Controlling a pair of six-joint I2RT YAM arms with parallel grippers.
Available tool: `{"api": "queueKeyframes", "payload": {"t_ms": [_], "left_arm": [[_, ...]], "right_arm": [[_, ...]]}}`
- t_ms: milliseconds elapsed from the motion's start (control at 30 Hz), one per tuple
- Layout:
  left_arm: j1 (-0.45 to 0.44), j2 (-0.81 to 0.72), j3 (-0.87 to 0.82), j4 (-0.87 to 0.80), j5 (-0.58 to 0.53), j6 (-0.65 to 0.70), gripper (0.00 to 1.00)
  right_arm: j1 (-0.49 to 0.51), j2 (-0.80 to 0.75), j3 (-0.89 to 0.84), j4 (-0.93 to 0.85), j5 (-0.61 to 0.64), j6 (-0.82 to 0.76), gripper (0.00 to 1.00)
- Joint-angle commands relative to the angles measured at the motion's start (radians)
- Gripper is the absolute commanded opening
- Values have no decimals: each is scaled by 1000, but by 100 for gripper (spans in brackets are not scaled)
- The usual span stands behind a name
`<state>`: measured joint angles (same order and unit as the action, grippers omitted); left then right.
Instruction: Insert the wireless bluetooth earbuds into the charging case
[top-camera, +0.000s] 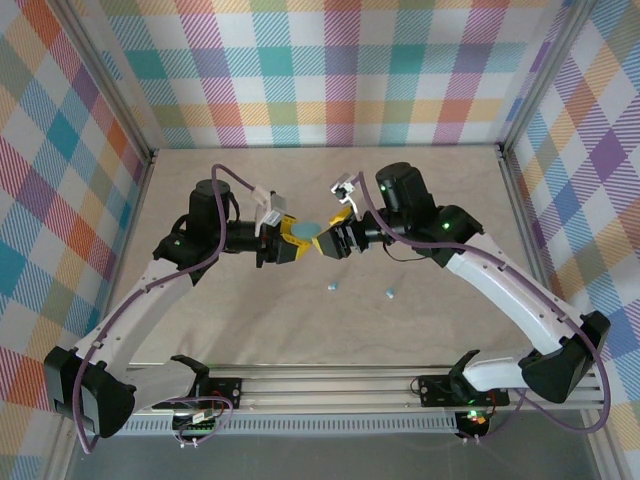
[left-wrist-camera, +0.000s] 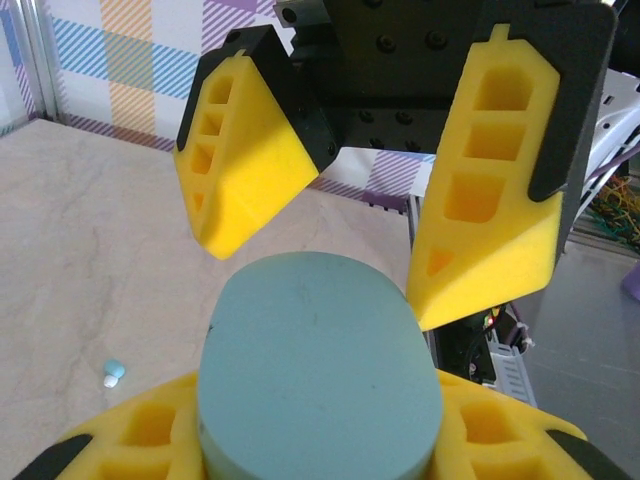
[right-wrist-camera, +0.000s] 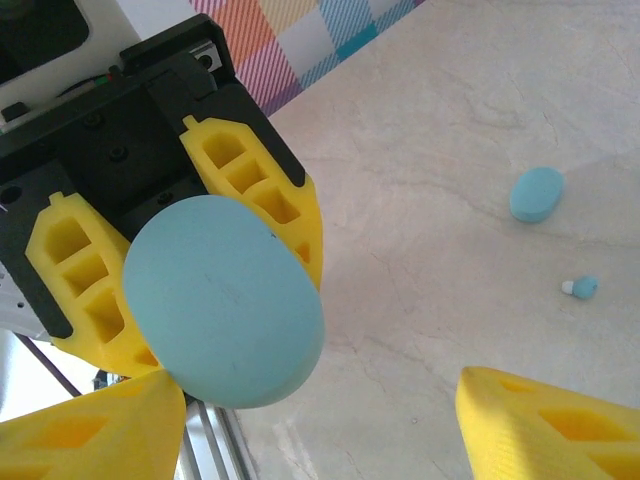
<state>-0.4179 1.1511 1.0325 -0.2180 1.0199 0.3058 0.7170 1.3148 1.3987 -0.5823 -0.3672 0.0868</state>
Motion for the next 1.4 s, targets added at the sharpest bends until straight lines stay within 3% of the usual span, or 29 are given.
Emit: {"api": "queueKeyframes", "payload": {"t_ms": [0, 300, 433, 667, 1133, 1233, 1367], "left_arm": [[-32, -26, 1, 11, 160, 19, 0], [-33, -6, 7, 9, 166, 18, 0], [-33, -1, 22, -15, 163, 38, 0], [-30, 22, 81, -140, 175, 114, 0], [-30, 76, 143, -161, 158, 95, 0], [-30, 71, 138, -157, 151, 95, 0], [-30, 65, 133, -150, 151, 95, 0]], "right_arm": [[-69, 16, 27, 68, 162, 57, 70], [-100, 20, 8, 111, 70, 101, 70], [-100, 6, -27, 164, -70, 49, 71], [-100, -153, -211, 367, -268, -5, 75], [-28, -83, -162, 283, -275, -51, 74], [-18, -56, -139, 273, -283, -56, 70], [-12, -29, -116, 238, -273, -75, 51]]}}
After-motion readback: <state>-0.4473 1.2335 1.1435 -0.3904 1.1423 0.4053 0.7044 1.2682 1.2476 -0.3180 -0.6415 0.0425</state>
